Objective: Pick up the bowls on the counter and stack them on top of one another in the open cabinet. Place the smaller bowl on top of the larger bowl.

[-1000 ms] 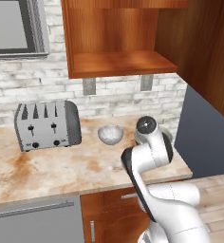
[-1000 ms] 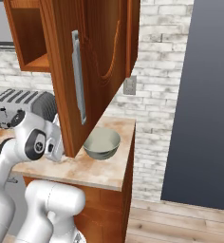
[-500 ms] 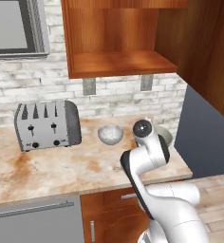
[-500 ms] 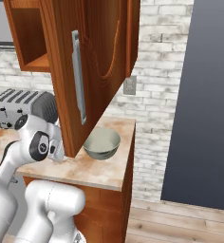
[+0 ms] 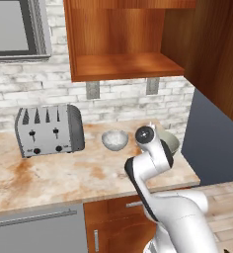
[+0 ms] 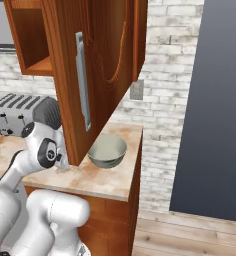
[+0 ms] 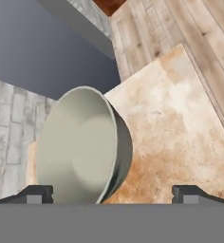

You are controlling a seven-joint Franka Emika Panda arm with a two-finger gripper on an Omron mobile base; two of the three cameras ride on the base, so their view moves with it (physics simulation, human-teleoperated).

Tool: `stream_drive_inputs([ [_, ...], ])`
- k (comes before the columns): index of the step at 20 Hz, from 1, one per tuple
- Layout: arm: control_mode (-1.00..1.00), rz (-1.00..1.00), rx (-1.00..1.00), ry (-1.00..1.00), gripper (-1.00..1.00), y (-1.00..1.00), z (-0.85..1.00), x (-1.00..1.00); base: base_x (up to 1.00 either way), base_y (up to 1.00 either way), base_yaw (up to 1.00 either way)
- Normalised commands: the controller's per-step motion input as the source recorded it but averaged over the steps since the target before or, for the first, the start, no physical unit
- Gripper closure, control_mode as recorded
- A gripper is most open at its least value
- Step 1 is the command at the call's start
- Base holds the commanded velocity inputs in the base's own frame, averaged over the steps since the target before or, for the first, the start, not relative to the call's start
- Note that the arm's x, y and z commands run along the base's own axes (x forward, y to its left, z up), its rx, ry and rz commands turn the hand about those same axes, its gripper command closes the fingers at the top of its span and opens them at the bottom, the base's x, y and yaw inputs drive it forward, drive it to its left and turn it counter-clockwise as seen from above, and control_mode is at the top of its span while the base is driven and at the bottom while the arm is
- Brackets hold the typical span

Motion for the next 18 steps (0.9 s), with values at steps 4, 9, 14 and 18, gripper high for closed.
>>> stream_drive_inputs([
  [4,-1.0,0.0,0.02,0.02,-1.0,0.0,-0.13,0.23,0.0,0.0,0.0],
  [9,-1.0,-0.01,0.02,0.02,-1.0,0.0,-0.13,0.23,0.0,0.0,0.0],
  [14,-1.0,-0.02,0.02,0.02,-1.0,0.0,-0.14,0.2,0.0,0.0,0.0],
  [18,-1.0,-0.02,0.03,0.03,-1.0,0.0,-0.16,0.19,0.0,0.0,0.0],
])
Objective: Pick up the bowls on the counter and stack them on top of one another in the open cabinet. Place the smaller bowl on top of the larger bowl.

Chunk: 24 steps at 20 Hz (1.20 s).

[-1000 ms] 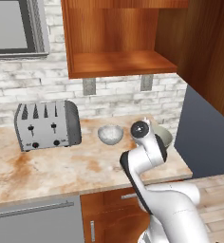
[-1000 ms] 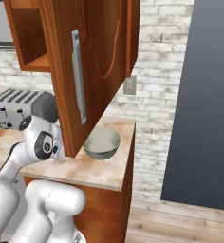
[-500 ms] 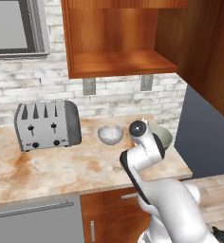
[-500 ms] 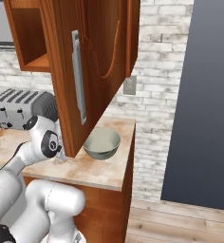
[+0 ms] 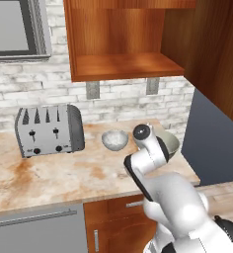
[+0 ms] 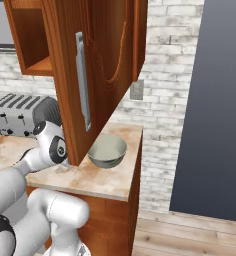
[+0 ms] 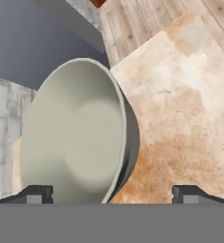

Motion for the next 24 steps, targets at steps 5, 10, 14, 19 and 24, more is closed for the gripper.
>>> stream_drive_inputs([
  [5,-1.0,-0.03,0.03,0.03,-1.0,0.0,-0.2,0.22,0.0,0.0,0.0],
  [10,-1.0,-0.03,0.03,0.01,-1.0,0.0,-0.18,0.2,0.0,0.0,0.0],
  [14,-1.0,-0.02,0.01,-0.01,-1.0,0.0,-0.14,0.16,0.0,0.0,0.0],
  [19,-1.0,-0.03,0.01,0.0,-1.0,-0.01,-0.16,0.15,0.0,0.0,0.0],
  [24,-1.0,-0.03,0.01,0.0,-1.0,0.0,-0.22,0.11,0.0,0.0,0.0],
])
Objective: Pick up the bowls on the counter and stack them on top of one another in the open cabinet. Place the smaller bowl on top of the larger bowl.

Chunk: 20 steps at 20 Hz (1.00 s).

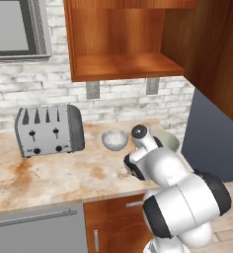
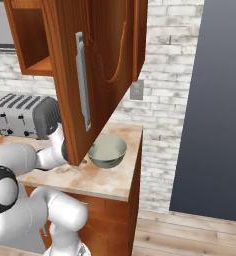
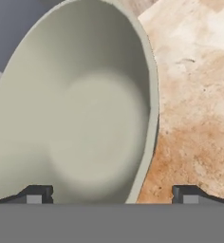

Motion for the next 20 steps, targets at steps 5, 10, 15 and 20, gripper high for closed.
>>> stream_drive_inputs([
  [5,-1.0,-0.04,0.01,0.0,-1.0,0.0,-0.23,0.1,0.0,0.0,0.0],
  [10,-1.0,-0.04,0.01,0.0,-1.0,0.05,-0.34,0.03,0.0,0.0,0.0],
  [15,-1.0,-0.05,0.01,0.0,1.0,0.05,-0.37,0.01,0.0,0.0,0.0],
  [20,-1.0,-0.07,0.02,0.0,1.0,-0.02,-0.34,-0.14,0.0,0.0,0.0],
])
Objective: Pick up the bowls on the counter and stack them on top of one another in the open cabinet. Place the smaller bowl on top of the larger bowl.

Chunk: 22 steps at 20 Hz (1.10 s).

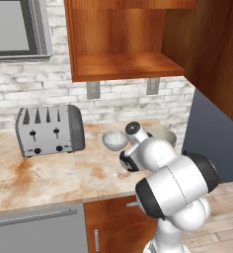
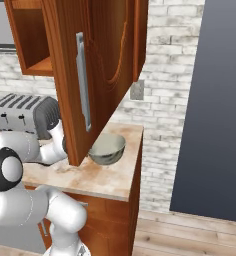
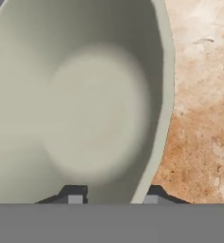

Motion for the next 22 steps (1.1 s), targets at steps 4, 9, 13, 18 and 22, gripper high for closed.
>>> stream_drive_inputs([
  [4,-1.0,-0.06,0.03,0.01,1.0,-0.12,-0.31,-0.31,0.0,0.0,0.0],
  [9,-1.0,-0.03,0.02,0.02,1.0,-0.06,-0.16,-0.36,0.0,0.0,0.0],
  [13,-1.0,-0.04,0.0,-0.03,1.0,0.0,0.08,-0.2,0.0,0.0,0.0],
  [18,-1.0,-0.03,0.0,-0.07,1.0,0.04,0.25,-0.19,0.0,0.0,0.0],
  [22,-1.0,-0.02,0.0,-0.11,1.0,0.15,0.33,-0.18,0.0,0.0,0.0],
])
